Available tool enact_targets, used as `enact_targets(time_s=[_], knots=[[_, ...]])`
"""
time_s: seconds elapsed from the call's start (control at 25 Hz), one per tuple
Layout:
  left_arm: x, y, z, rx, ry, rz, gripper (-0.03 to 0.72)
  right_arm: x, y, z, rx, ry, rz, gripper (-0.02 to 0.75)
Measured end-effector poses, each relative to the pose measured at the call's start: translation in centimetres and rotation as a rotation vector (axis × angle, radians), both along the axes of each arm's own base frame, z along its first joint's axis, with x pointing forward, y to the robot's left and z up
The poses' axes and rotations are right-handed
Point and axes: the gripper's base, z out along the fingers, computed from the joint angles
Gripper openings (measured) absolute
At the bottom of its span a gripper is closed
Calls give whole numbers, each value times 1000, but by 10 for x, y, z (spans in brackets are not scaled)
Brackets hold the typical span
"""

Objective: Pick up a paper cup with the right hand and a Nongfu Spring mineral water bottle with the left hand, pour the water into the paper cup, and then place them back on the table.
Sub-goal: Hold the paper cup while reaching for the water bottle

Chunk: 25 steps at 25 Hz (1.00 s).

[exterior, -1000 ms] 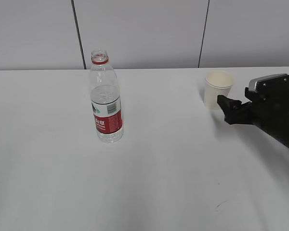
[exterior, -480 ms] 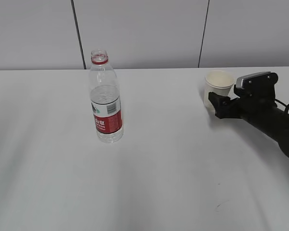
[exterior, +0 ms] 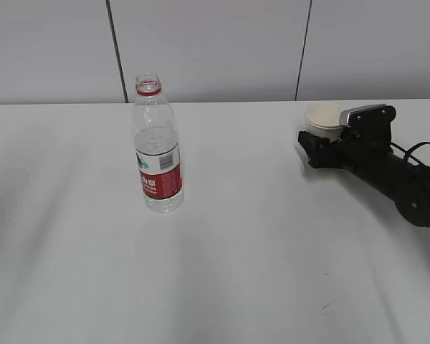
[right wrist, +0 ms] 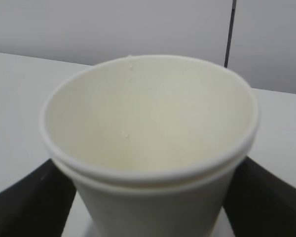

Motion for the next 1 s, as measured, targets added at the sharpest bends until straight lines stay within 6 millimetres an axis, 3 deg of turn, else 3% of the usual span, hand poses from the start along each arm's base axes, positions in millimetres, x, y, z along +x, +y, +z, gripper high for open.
enact_targets(time_s=[0.2,0.48,0.72,1.0], knots=[[12,-8,-4,0,-9,-32,595,7,1,-1,-5,-14,19,650],[26,-21,-13,1,9,-78,592,12,1,3,-13,-34,34,512],[35,-28,-17,-2,-5,-92,592,13,8,4,-38,-42,116,484],[47,-54,-36,14,27,-182,592,11,20,39,-12,-72,272,483]])
